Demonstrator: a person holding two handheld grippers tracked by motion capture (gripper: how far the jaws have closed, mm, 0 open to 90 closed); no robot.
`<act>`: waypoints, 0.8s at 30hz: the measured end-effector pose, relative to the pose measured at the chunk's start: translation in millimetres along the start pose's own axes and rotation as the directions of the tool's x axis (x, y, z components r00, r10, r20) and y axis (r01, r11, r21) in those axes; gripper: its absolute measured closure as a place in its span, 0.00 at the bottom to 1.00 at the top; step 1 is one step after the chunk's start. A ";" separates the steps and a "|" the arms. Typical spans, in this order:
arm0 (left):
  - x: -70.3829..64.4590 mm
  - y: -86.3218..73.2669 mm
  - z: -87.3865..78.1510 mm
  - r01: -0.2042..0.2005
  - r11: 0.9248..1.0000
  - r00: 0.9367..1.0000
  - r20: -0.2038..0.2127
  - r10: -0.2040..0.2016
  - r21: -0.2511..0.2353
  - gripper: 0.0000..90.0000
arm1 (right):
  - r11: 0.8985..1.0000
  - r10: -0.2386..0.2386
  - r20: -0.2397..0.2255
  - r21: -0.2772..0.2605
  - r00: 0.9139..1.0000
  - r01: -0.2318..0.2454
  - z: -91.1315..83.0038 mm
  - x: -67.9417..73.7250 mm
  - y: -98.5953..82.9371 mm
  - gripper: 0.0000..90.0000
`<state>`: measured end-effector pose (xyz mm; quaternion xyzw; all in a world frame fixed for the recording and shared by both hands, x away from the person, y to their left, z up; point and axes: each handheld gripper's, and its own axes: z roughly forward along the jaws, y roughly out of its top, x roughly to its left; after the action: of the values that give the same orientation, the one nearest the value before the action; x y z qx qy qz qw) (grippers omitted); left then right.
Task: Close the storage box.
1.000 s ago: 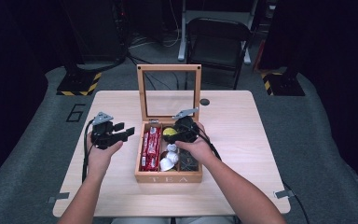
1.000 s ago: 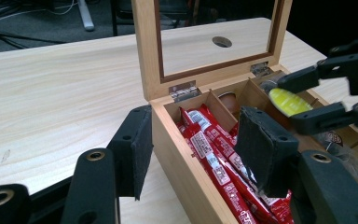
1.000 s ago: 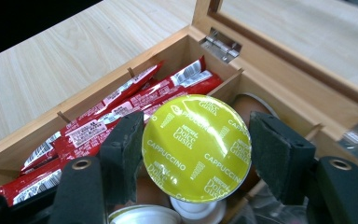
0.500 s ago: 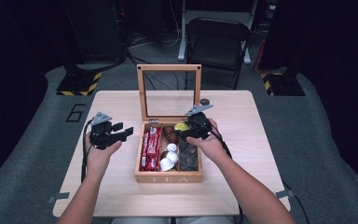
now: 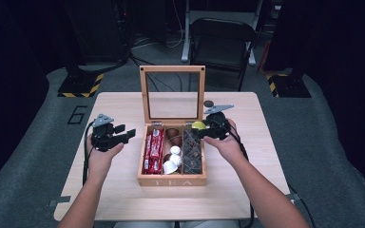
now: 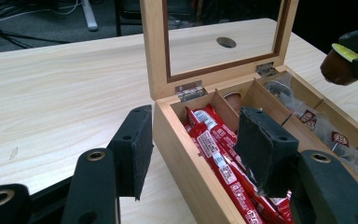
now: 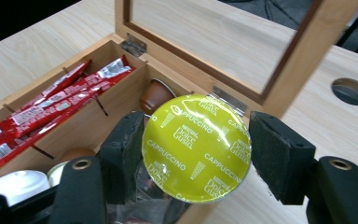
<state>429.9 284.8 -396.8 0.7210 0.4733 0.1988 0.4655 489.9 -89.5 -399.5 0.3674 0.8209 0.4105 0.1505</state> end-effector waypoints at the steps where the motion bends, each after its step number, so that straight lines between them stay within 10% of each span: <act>1: -0.3 -0.1 0.3 0.002 1.000 1.000 -0.002 -0.002 -0.001 0.51 | 1.000 0.009 0.004 -0.002 1.000 -0.009 -1.4 -1.2 -0.7 0.41; 24: 1.2 -1.3 2.1 0.000 1.000 1.000 -0.008 0.000 0.010 0.51 | 0.997 0.080 0.123 0.013 0.989 -0.082 -19.9 -41.4 -37.9 0.41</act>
<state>431.4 285.0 -399.2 0.7224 0.4761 0.1993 0.4602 489.2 -145.7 -419.2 0.4262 0.7981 0.3857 0.1805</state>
